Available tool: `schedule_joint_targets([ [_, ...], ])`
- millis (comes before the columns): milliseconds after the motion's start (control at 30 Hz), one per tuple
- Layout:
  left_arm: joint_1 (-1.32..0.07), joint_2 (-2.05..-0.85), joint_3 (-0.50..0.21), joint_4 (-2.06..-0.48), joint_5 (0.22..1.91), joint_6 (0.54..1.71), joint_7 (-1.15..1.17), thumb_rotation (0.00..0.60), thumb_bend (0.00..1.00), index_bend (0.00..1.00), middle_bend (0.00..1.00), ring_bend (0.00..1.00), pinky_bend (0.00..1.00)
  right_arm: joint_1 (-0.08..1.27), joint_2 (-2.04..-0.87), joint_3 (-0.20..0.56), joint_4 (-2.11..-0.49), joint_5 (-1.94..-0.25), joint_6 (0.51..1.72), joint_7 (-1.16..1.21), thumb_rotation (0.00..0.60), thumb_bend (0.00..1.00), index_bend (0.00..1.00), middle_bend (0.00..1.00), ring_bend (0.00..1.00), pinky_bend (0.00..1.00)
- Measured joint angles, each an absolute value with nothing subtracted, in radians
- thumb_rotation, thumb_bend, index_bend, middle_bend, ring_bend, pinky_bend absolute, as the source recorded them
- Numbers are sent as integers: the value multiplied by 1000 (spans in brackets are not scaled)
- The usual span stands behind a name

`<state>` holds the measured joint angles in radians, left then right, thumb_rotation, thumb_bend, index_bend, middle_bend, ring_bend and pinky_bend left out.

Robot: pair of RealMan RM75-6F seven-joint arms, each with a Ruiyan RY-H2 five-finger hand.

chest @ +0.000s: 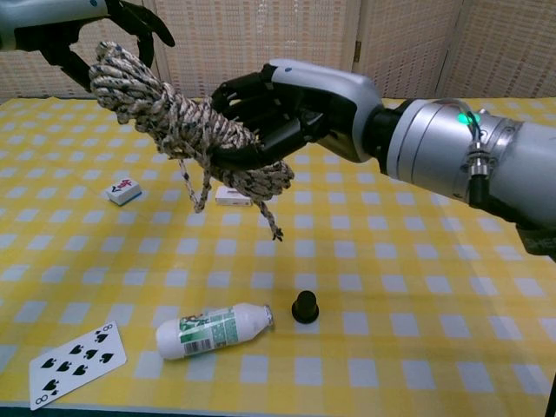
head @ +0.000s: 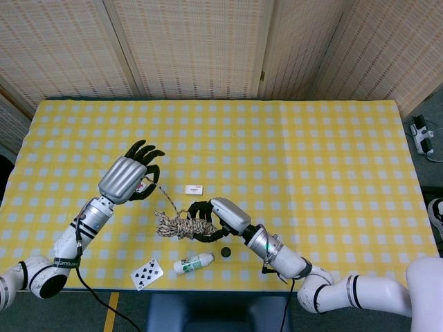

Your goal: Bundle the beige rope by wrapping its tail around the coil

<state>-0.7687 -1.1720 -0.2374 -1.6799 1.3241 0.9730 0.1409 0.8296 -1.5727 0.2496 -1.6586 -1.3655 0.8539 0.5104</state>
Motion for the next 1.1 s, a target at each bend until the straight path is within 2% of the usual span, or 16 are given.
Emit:
schedule_joint_targets([
  [267, -791, -1191, -238, -1715, 1354, 998, 199, 600, 512, 583, 203, 125, 0, 869, -1589, 260, -1682, -1180, 788, 354, 600, 551, 775, 651, 724, 609],
  [633, -799, -1210, -216, -1750, 1434, 1045, 247, 600, 512, 575, 200, 124, 0, 899, -1650, 269, -1669, -1021, 778, 232, 600, 551, 785, 658, 726, 612],
  [1100, -733, -1218, -144, -1828, 1556, 1153, 258, 600, 512, 577, 197, 118, 0, 878, -1764, 328, -1616, -883, 886, 203, 600, 550, 792, 663, 738, 622],
])
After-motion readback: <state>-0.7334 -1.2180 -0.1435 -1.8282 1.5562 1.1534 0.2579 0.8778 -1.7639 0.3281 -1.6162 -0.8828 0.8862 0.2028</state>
